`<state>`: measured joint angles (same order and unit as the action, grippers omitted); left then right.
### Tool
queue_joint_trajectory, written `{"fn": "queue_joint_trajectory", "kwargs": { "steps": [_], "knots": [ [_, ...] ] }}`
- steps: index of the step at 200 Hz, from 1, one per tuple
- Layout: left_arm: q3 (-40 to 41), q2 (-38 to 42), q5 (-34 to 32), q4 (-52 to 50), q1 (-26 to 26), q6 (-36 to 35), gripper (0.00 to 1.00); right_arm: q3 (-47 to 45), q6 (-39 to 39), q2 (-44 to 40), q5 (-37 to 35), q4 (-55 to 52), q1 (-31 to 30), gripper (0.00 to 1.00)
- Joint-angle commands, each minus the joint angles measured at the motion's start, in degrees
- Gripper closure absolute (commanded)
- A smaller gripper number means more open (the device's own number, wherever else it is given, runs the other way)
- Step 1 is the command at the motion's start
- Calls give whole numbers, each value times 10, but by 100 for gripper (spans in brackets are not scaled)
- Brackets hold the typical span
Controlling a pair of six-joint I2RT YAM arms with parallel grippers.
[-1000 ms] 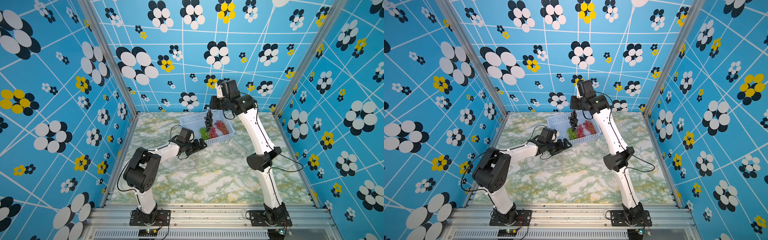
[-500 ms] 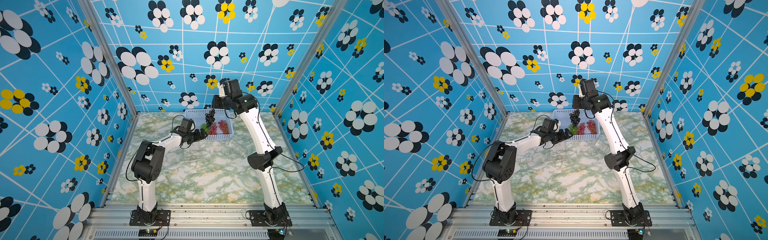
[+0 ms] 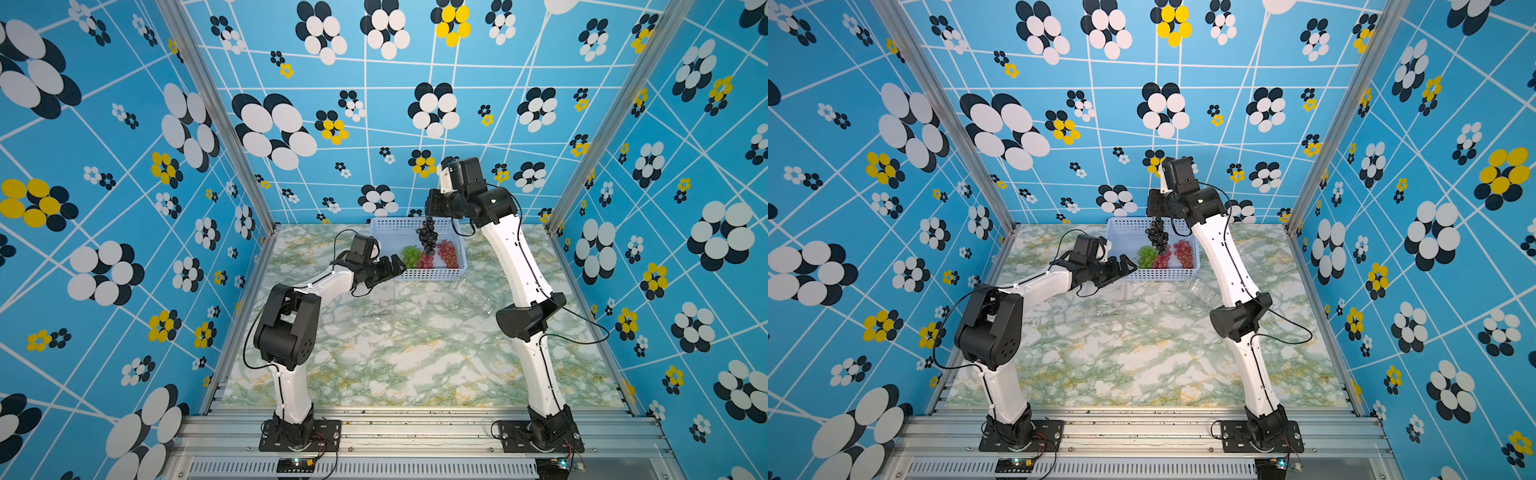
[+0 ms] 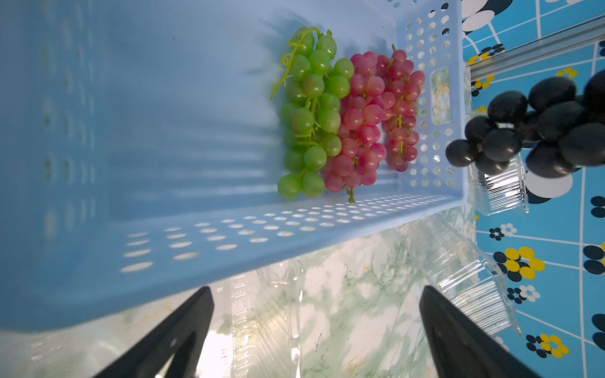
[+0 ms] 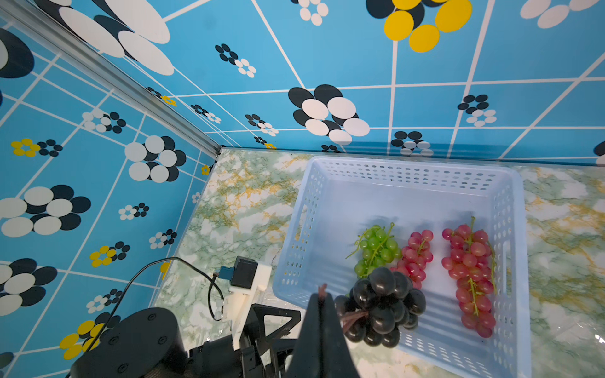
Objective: Pack grapes into containers
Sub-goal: Adjust the basket at the center of the board, then place the grape into the packing box.
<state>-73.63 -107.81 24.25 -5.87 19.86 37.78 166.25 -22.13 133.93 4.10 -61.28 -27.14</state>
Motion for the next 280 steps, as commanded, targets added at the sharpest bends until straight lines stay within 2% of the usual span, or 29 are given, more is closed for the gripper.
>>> {"fn": "queue_joint_trajectory", "kwargs": {
  "steps": [1, 64, 114, 181, 280],
  "knots": [
    [18, 42, 13, -7, -4, 2, 0, 15, -9, -23, 18, -7, -7, 100],
    [72, 110, 37, 18, -38, 27, 0, 16, -9, -31, 21, -13, -38, 100],
    [139, 209, 50, 20, -112, 47, 1, 16, -18, -30, 25, -14, -69, 100],
    [178, 347, 36, -70, -145, 19, 0, 18, -28, -19, 52, -31, -125, 100],
    [250, 452, 37, -129, -185, 9, 1, 17, -15, 28, 38, -74, -208, 100]
  ]
}}
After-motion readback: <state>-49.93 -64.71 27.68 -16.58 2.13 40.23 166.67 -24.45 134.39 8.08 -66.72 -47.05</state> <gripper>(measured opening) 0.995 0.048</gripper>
